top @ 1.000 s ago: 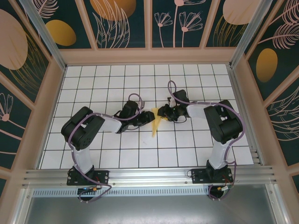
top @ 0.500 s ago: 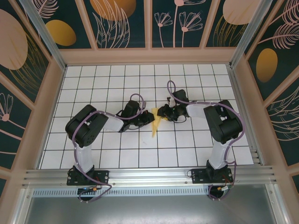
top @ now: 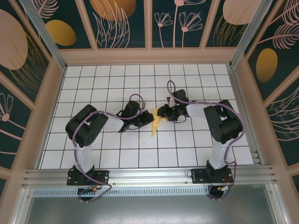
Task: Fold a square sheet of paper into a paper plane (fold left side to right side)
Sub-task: Fold the wing for the fifth time at the center of the table.
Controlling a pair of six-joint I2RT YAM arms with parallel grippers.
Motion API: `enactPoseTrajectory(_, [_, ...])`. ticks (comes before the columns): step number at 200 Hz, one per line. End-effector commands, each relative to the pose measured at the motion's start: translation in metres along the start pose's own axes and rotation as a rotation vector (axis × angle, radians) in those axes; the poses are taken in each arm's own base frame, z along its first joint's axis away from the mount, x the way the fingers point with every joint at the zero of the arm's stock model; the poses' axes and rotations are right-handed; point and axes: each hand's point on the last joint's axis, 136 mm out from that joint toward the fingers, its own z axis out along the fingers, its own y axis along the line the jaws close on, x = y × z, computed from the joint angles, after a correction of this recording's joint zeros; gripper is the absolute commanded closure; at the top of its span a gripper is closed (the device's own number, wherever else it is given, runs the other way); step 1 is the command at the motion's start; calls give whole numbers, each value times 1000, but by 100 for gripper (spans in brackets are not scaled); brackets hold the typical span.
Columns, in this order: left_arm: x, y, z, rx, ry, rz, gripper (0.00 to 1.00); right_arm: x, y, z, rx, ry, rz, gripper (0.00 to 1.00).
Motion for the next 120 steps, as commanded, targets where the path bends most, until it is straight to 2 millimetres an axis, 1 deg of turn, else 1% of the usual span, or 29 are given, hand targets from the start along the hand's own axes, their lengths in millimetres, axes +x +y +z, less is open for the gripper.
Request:
enactPoseTrajectory(1, [4, 17, 1, -46, 1, -1, 96, 19, -33, 20, 116, 53, 7, 62])
enactPoseTrajectory(37, [8, 22, 1, -48, 11, -11, 97, 15, -26, 18, 97, 40, -10, 62])
enactPoseTrajectory(55, [12, 25, 2, -45, 20, -19, 98, 8, -11, 13, 50, 18, -38, 62])
enactPoseTrajectory(87, [17, 30, 3, -41, 28, -33, 99, -5, 16, -6, -8, -36, -87, 62])
enactPoseTrajectory(120, [17, 32, 4, -47, 30, -32, 99, -11, 30, -25, -6, -80, -108, 63])
